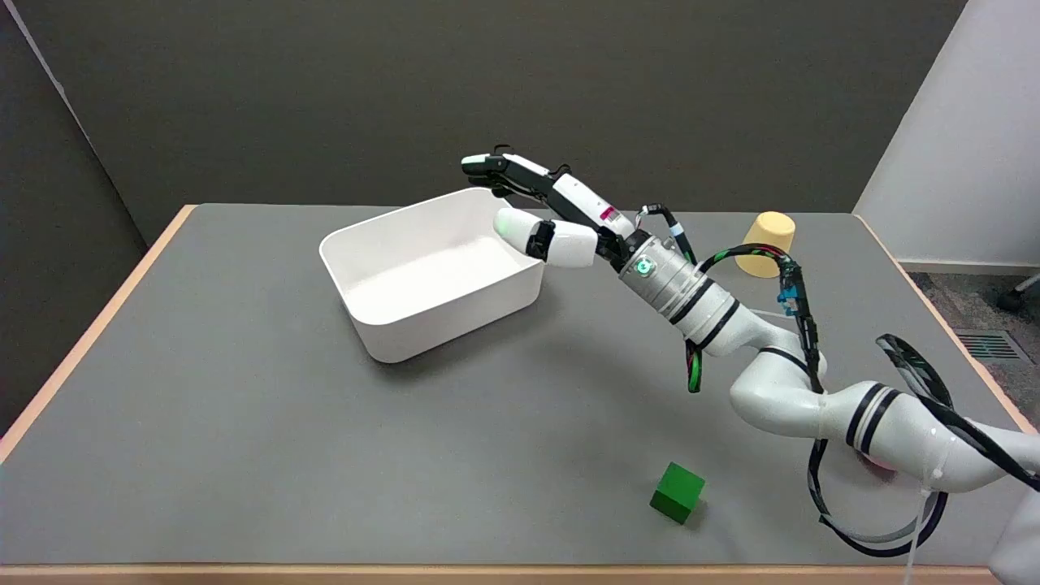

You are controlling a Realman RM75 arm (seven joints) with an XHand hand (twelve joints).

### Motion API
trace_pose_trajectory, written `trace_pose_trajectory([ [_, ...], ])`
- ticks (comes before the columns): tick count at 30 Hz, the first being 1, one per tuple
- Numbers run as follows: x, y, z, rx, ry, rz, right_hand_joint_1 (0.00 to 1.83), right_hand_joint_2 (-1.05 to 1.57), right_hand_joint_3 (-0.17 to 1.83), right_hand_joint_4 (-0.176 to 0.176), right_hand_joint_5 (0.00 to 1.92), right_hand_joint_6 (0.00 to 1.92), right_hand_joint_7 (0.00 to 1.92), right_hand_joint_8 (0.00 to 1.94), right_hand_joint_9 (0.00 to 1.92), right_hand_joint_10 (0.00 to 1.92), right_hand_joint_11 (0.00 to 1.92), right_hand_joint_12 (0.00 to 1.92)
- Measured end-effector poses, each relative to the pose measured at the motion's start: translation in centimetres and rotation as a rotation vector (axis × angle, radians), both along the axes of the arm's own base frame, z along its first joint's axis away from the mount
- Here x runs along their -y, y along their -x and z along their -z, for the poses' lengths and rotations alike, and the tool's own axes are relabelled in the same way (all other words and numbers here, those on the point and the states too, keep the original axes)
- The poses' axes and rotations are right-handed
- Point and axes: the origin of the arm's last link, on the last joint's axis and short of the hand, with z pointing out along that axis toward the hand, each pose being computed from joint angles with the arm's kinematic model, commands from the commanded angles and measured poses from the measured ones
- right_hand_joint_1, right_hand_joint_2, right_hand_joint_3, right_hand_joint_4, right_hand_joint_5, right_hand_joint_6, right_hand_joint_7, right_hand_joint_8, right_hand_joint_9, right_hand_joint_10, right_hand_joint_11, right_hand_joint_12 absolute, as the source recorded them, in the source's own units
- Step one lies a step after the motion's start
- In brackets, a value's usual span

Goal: Pick up the yellow cup.

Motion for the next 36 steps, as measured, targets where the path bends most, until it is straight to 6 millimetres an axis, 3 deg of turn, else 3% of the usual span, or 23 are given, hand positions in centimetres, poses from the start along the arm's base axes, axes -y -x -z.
trace_pose_trajectory([
  [23, 1.2, 0.2, 0.0, 0.002, 0.022, 0.022, 0.31, 0.75, 1.01, 0.028, 0.22, 0.47, 0.3, 0.34, 0.16, 0.58, 0.03, 1.06],
  [36, 2.6, -1.8, -3.0, -0.129, 0.199, -0.076, 0.38, 0.7, 1.01, 0.033, 0.17, 0.43, 0.24, 0.32, 0.08, 0.58, 0.0, 1.01],
])
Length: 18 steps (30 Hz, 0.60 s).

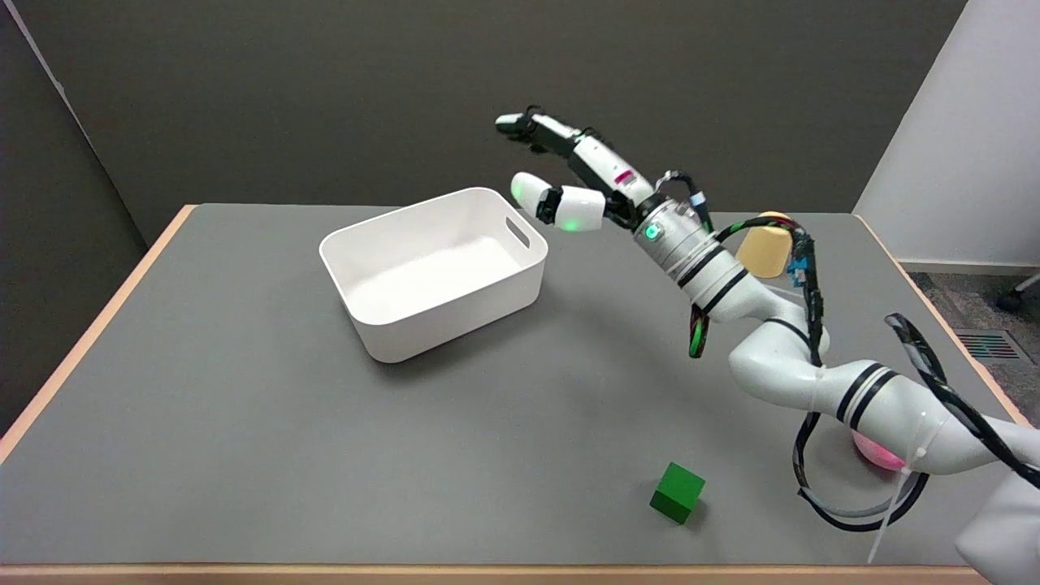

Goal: Pick up the yellow cup.

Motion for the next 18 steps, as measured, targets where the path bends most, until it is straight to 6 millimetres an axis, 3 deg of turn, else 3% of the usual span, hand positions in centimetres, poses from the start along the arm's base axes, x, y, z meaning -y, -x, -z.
trace_pose_trajectory([
  [10, 1.1, -2.5, -3.5, -0.316, 0.258, -0.128, 0.39, 0.68, 1.01, 0.035, 0.15, 0.41, 0.22, 0.32, 0.08, 0.59, 0.0, 1.0],
  [18, 1.9, -4.3, -7.6, -0.562, 0.503, -0.15, 0.39, 0.67, 1.01, 0.036, 0.14, 0.41, 0.22, 0.32, 0.08, 0.6, 0.0, 0.99],
])
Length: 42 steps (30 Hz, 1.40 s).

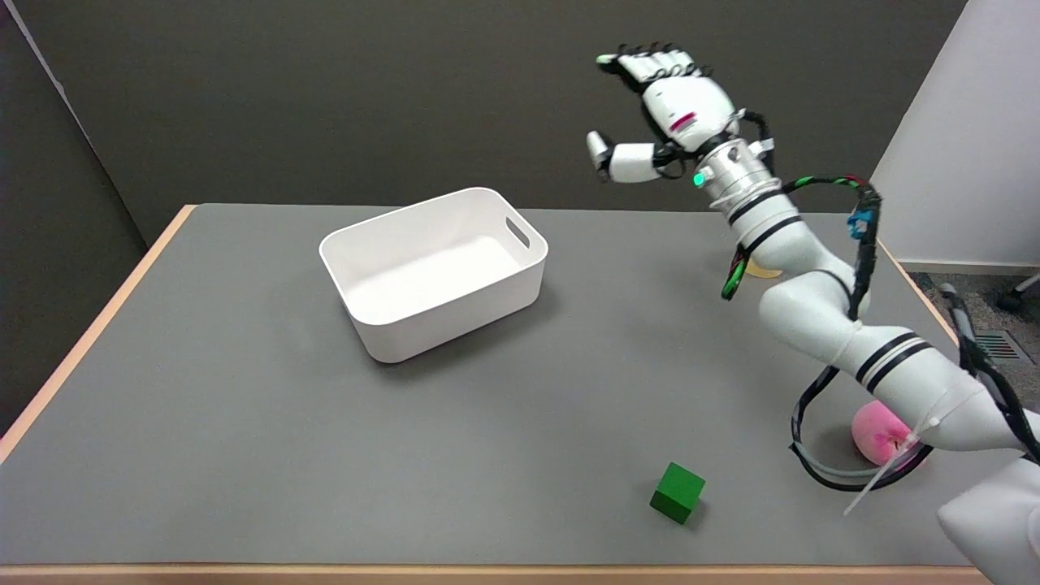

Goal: Pick up the yellow cup.

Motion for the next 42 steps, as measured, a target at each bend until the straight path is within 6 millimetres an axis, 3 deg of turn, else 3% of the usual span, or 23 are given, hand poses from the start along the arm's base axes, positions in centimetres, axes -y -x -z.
trace_pose_trajectory([
  [6, 0.1, -0.4, -3.3, -0.067, 0.148, 0.022, 0.39, 0.67, 1.0, 0.033, 0.14, 0.41, 0.21, 0.32, 0.08, 0.6, 0.0, 0.98],
  [11, -0.6, 0.1, -7.4, -0.096, 0.295, 0.069, 0.4, 0.66, 1.0, 0.024, 0.15, 0.42, 0.21, 0.33, 0.08, 0.62, 0.0, 0.99],
  [16, -2.2, 1.4, -10.8, -0.116, 0.402, 0.12, 0.39, 0.65, 1.0, 0.023, 0.15, 0.42, 0.22, 0.33, 0.09, 0.62, 0.0, 1.0],
  [23, -4.8, 3.2, -14.1, -0.134, 0.501, 0.18, 0.36, 0.66, 1.0, 0.028, 0.16, 0.42, 0.23, 0.33, 0.1, 0.63, 0.0, 1.01],
  [32, -6.5, 3.8, -15.8, -0.17, 0.548, 0.216, 0.33, 0.65, 0.99, 0.035, 0.17, 0.43, 0.25, 0.33, 0.12, 0.63, 0.0, 1.03],
  [42, -6.3, 3.9, -15.8, -0.198, 0.538, 0.234, 0.3, 0.65, 0.99, 0.038, 0.17, 0.43, 0.25, 0.33, 0.14, 0.64, 0.0, 1.04],
])
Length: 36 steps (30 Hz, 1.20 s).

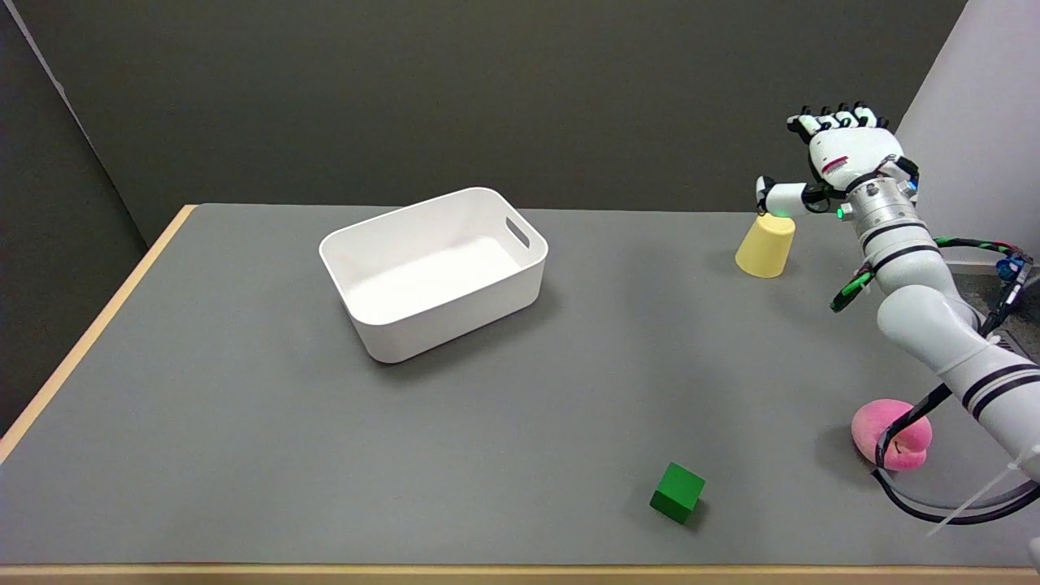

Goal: Pick up the yellow cup.

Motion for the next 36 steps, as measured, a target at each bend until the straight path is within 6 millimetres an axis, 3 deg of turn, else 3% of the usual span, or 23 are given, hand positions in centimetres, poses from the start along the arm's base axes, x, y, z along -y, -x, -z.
trace_pose_trajectory([
  [8, 0.8, 1.6, -0.6, 0.032, 0.014, 0.043, 0.3, 0.65, 0.99, 0.038, 0.17, 0.43, 0.25, 0.33, 0.14, 0.64, 0.0, 1.04],
  [22, 1.7, 6.0, -0.9, 0.141, 0.057, 0.129, 0.3, 0.65, 0.99, 0.039, 0.17, 0.43, 0.25, 0.33, 0.14, 0.64, 0.0, 1.04],
  [36, 2.7, 7.6, 0.0, 0.178, 0.058, 0.159, 0.31, 0.66, 0.99, 0.041, 0.17, 0.43, 0.25, 0.33, 0.14, 0.63, 0.01, 1.04],
])
